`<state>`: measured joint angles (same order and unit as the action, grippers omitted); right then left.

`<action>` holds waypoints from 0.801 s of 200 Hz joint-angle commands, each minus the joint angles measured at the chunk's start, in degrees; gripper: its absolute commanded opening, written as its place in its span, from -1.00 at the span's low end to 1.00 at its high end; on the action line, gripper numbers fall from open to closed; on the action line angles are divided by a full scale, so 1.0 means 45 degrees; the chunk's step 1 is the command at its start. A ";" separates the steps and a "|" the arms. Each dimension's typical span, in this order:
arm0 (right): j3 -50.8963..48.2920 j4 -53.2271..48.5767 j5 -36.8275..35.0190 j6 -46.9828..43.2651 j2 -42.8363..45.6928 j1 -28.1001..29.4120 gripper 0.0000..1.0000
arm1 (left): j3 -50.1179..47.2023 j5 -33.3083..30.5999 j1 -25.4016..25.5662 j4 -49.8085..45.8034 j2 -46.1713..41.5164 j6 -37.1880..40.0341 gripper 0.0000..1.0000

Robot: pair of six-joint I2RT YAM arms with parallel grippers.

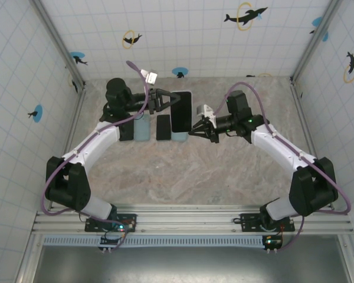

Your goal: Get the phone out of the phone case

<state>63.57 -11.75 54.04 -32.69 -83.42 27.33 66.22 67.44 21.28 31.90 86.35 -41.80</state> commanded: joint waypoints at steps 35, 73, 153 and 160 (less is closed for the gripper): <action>-0.0182 0.3445 -0.0544 0.1428 0.0529 -0.0095 -0.76 | 0.0410 0.0529 0.0419 -0.0061 -0.0145 -0.0872 -1.00; -0.1118 0.5886 0.0513 0.3531 0.0829 -0.0209 -0.59 | 0.0384 0.0015 0.0418 -0.0165 -0.0167 -0.0599 -1.00; -0.2569 0.9642 0.1092 0.8319 0.0997 -0.0174 -0.30 | -0.0072 -0.2011 0.0420 0.0959 -0.0282 -0.1531 -1.00; -0.2777 1.0198 0.0911 0.9151 0.1032 -0.0173 -0.30 | -0.0177 -0.2612 0.0427 0.1282 -0.0300 -0.1953 -1.00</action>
<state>52.99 23.31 56.49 -2.26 -80.73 26.11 66.96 64.42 22.94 32.27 86.32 -47.03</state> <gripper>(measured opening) 0.346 0.133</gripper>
